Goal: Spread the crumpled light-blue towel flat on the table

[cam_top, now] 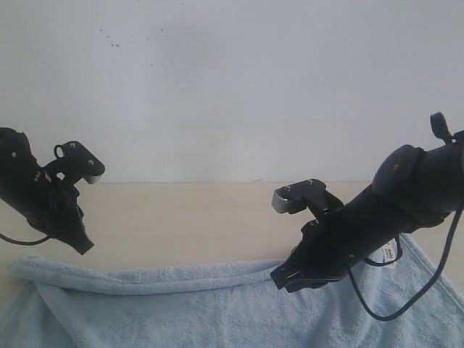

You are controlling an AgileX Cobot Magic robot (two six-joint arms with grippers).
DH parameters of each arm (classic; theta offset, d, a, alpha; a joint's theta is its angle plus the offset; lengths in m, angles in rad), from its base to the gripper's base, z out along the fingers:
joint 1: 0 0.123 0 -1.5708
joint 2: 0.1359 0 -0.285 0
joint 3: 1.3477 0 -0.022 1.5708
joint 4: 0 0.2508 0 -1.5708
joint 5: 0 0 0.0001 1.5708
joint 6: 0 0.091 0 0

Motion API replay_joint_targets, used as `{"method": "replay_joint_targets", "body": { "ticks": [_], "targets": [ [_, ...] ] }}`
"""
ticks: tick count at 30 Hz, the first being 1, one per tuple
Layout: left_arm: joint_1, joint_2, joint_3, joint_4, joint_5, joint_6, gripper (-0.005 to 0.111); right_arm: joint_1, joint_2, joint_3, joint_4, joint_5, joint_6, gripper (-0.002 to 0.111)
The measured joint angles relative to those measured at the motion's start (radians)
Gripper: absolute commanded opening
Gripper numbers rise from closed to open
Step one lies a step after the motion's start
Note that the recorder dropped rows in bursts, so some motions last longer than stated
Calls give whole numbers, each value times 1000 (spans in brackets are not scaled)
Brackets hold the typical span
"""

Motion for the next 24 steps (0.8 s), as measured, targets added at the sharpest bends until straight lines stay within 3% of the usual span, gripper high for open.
{"method": "replay_joint_targets", "body": {
  "ticks": [5, 13, 24],
  "targets": [
    [0, 0, -25, 2, 154, 2, 51, 0, 0, 0, 0, 0, -2, 0],
    [0, 2, -27, 67, 204, 2, 44, 0, 0, 0, 20, 4, -10, 0],
    [0, 89, -29, 53, 227, 11, 43, 0, 0, 0, 23, 4, -20, 0]
  ]
}}
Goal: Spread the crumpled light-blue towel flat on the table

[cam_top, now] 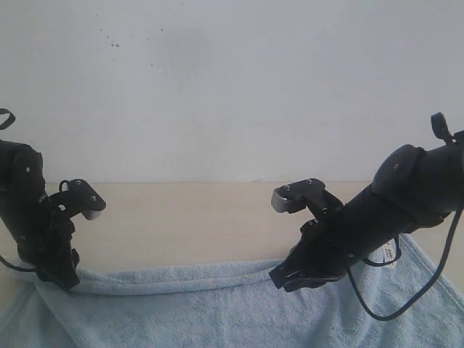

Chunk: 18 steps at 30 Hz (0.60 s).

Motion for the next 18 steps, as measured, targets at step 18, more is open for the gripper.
{"method": "replay_joint_targets", "body": {
  "ticks": [18],
  "targets": [
    [-1, 39, -2, -4, -50, -44, 4, 0, 0, 0, 23, 0, -2, 0]
  ]
}}
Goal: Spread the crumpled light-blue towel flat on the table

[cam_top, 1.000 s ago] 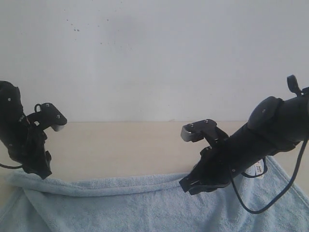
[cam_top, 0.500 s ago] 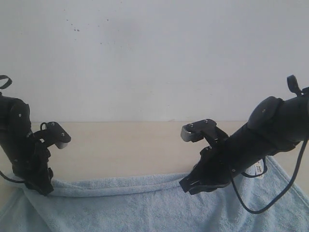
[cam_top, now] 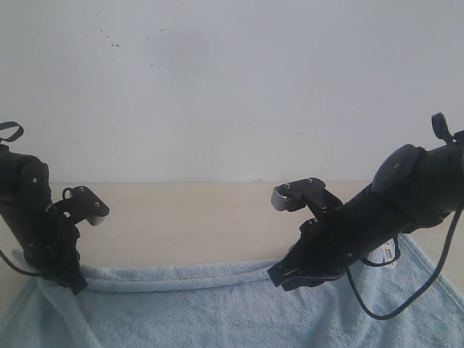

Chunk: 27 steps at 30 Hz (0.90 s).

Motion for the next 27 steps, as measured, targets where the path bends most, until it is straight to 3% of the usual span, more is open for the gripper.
{"method": "replay_joint_targets", "body": {
  "ticks": [11, 15, 16, 18, 19, 20, 23, 27],
  "targets": [
    [0, -151, 0, 0, -100, -23, 4, 0, 0, 0, 0, 0, 0, 0],
    [0, -140, 0, 0, -230, -25, 5, 0, 0, 0, 0, 0, 0, 0],
    [0, -103, -5, 0, -279, -25, 7, 0, 0, 0, 0, 0, 0, 0],
    [0, -29, -43, 2, -297, -27, 30, 0, 0, 0, 3, 0, 0, 0],
    [0, -5, -60, 2, -297, -27, 51, 0, 0, 0, 5, 0, 0, 0],
    [0, 51, -95, 2, -297, -54, 56, 0, 0, 0, 5, 4, -2, 0],
    [2, 103, -156, 6, -299, -314, 53, 0, 0, 0, 7, 6, -11, 0],
    [13, 54, -179, 83, -255, -415, 52, 11, 0, 0, 41, 36, -71, 0]
  ]
}}
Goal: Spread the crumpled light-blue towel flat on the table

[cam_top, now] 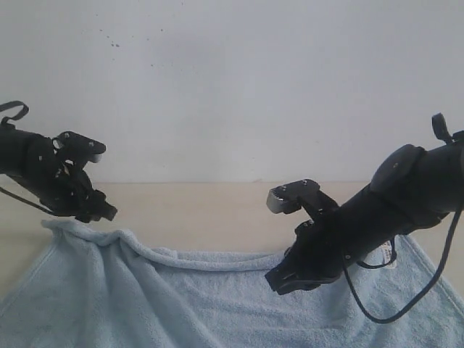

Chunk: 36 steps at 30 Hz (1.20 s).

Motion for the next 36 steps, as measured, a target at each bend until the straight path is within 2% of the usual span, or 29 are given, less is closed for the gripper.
{"method": "replay_joint_targets", "body": {
  "ticks": [4, 9, 15, 19, 26, 28, 33, 36],
  "targets": [
    [0, -85, 21, 27, 139, -5, 52, 75, 0, 0, 10, -4, -63, 0],
    [0, -177, 167, -28, 173, 9, 52, 162, 28, -16, 14, -26, -98, 0],
    [0, -258, 453, -53, 115, 22, 46, 172, 165, -167, 16, -36, -93, 0],
    [0, -262, 543, -55, 69, 20, 46, 172, 224, -269, 16, -15, -87, 0],
    [0, -276, 625, -77, 18, -30, 44, 172, 355, -396, 16, 21, -69, 0],
    [0, -283, 638, -81, 3, -48, 37, 172, 359, -406, 14, 8, -67, 0],
    [0, -289, 671, -105, -29, -82, 4, 172, 359, -414, 14, -30, -67, 0],
    [-2, -295, 687, -121, -40, -82, 4, 172, 359, -415, 14, -55, -66, 0]
  ]
}}
